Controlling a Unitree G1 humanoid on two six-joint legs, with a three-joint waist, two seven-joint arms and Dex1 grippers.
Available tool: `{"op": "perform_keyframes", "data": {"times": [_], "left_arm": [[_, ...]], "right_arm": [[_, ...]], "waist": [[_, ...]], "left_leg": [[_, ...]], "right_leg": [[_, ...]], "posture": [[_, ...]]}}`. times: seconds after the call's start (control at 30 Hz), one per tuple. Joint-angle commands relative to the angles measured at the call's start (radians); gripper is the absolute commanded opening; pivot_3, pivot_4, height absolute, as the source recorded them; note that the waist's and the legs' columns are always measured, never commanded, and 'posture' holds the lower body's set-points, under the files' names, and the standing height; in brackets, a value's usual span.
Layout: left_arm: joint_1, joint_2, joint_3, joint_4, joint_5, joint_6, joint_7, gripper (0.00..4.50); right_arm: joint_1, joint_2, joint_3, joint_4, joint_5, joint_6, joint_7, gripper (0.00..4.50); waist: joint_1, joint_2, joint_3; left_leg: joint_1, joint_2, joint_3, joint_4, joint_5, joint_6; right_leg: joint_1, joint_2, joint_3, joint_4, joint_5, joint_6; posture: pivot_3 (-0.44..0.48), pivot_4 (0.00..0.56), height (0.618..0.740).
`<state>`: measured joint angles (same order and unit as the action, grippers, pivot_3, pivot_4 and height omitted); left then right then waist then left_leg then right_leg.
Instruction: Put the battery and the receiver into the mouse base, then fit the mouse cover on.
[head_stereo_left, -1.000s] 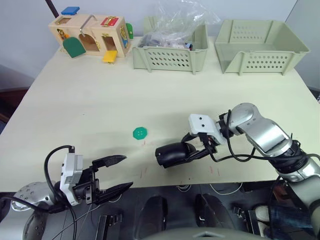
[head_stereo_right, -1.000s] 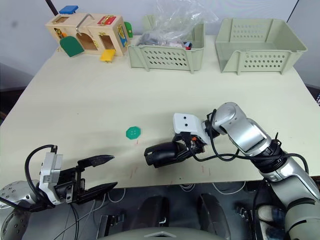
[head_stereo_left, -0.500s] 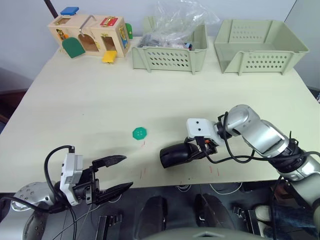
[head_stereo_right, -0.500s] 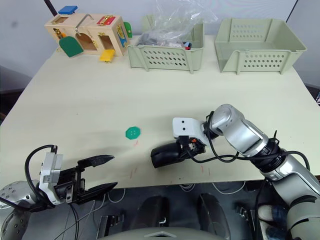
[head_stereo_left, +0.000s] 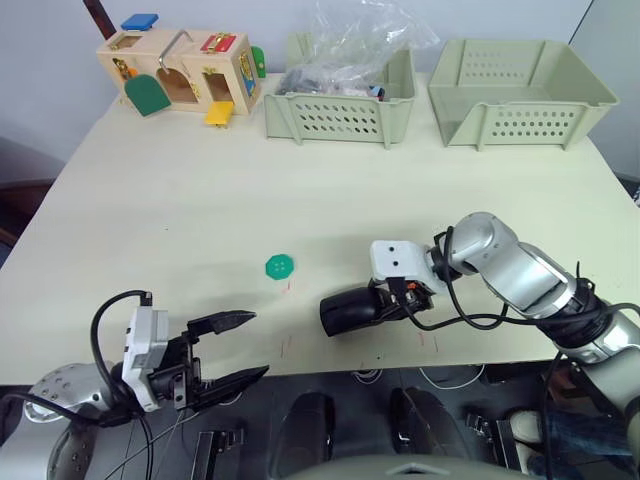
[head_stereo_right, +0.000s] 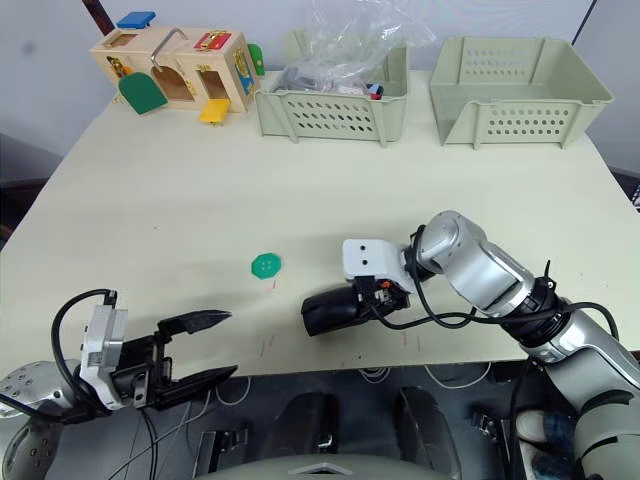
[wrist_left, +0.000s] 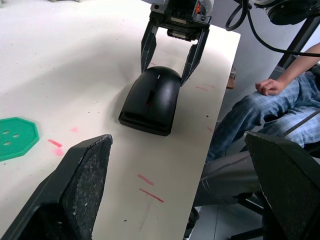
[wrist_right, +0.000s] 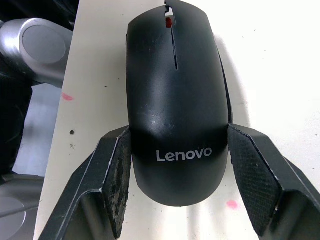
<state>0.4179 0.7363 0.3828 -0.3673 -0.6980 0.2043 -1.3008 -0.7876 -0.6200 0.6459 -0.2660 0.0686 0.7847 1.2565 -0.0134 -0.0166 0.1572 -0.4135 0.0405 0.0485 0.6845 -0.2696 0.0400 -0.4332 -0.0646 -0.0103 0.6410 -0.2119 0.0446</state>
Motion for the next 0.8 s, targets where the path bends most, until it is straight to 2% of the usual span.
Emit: {"op": "perform_keyframes", "data": {"times": [0.03,0.8], "left_arm": [[0.003,-0.001,0.004,-0.029,-0.001,-0.011,0.006,4.5],[0.021,-0.005,0.0,-0.052,-0.005,-0.007,0.025,4.5]], "right_arm": [[-0.016,-0.005,0.013,-0.024,-0.017,0.004,-0.006,2.39],[-0.081,-0.013,0.08,-0.035,-0.058,0.044,0.02,2.39]], "waist": [[0.0,0.0,0.0],[0.001,0.0,0.0]], "left_leg": [[0.0,0.0,0.0,0.0,0.0,0.0],[0.0,0.0,0.0,0.0,0.0,0.0]], "right_leg": [[0.0,0.0,0.0,0.0,0.0,0.0],[0.0,0.0,0.0,0.0,0.0,0.0]], "posture": [[0.0,0.15,0.74],[0.0,0.15,0.74]]}}
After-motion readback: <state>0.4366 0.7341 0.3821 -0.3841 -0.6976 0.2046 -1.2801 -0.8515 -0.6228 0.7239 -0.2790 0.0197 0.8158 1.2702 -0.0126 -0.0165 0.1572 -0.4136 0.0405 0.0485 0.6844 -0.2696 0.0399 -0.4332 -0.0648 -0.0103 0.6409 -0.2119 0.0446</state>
